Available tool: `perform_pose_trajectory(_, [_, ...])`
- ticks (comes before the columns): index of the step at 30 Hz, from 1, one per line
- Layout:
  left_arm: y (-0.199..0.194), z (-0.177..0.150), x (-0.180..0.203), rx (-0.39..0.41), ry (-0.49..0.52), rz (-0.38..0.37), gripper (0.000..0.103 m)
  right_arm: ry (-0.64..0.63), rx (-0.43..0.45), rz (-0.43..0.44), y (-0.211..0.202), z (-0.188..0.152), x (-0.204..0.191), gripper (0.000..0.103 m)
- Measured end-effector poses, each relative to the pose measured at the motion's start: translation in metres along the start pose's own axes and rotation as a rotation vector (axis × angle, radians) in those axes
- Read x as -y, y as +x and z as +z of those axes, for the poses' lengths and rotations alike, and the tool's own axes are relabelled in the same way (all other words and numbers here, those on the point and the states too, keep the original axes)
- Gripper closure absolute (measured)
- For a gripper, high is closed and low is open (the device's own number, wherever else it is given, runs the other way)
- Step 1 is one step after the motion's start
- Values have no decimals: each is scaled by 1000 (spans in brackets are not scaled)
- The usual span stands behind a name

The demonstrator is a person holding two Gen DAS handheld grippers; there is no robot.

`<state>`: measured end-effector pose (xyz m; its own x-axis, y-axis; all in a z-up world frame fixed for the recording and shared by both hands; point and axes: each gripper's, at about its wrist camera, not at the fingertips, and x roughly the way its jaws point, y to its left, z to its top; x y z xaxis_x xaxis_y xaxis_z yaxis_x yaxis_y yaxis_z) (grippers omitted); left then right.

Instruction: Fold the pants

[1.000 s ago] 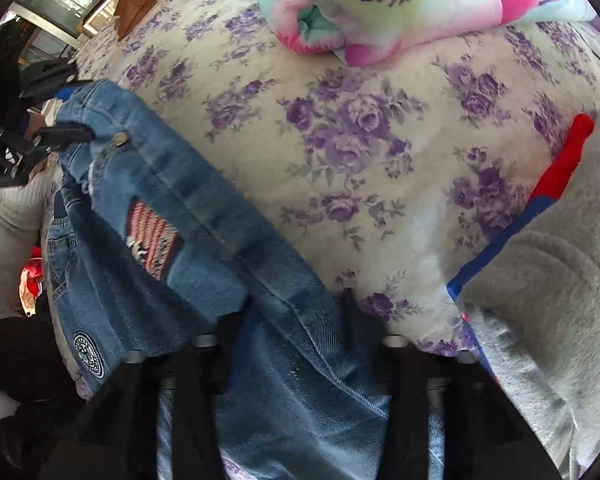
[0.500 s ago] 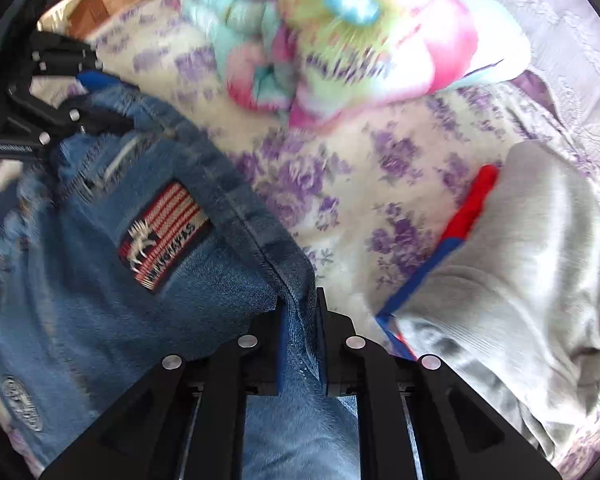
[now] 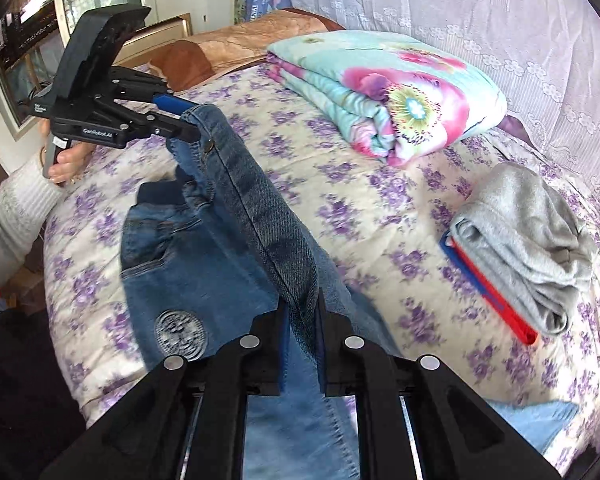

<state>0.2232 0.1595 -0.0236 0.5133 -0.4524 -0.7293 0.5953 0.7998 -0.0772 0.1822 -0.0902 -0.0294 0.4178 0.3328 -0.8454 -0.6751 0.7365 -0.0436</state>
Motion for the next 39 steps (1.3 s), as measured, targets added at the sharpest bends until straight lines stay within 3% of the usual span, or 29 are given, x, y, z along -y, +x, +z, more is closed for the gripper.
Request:
perform_pose_trajectory(4, [-9, -45, 17, -17, 33, 9, 69, 4, -27, -31, 10, -38, -67, 92])
perform_pose_trajectory(8, [3, -83, 17, -64, 17, -39, 64, -2, -115, -130, 63, -71, -116, 91])
perform_pose_trajectory(11, [-6, -106, 24, -67, 19, -72, 61, 54, -92, -177, 89, -84, -122, 91])
perform_pose_trajectory(15, [-55, -129, 8, 56, -98, -145, 60, 178, -52, -118, 83, -87, -110, 91])
perform_pose_trajectory(17, [-78, -129, -2, 123, -178, -118, 60, 191, -41, -107, 82, -89, -110, 91])
perform_pose_trajectory(20, [-88, -103, 12, 112, -230, -37, 60, 180, -41, -126, 84, -90, -116, 89])
perform_pose_trajectory(22, [-76, -78, 29, 65, -265, 12, 60, 173, -41, -140, 84, -90, -120, 89])
perform_pose_trajectory(25, [-33, -56, 56, -42, -336, -32, 60, 199, -31, -136, 83, -91, -117, 88])
perform_pose_trajectory(27, [6, -65, 74, -150, -368, -11, 58, 228, -23, -119, 77, -94, -115, 85])
perform_pose_trajectory(29, [32, -87, 84, -220, -410, 98, 60, 267, -52, -77, 65, -100, -112, 72])
perform_pose_trajectory(31, [35, -110, 85, -180, -456, 101, 60, 310, -40, -24, 41, -103, -111, 65])
perform_pose_trajectory(33, [27, -122, 80, -140, -504, 67, 59, 342, 9, 2, 18, -95, -107, 65])
perform_pose_trajectory(34, [25, -125, 78, -132, -518, 55, 59, 345, 38, -18, 11, -87, -105, 68])
perform_pose_trajectory(35, [25, -126, 76, -128, -521, 48, 59, 337, 54, -47, 9, -79, -105, 80])
perform_pose_trajectory(36, [26, -126, 76, -128, -518, 49, 59, 332, 55, -69, 14, -72, -105, 86])
perform_pose_trajectory(39, [28, -125, 80, -126, -490, 75, 59, 364, -73, -40, 62, -65, -101, 88])
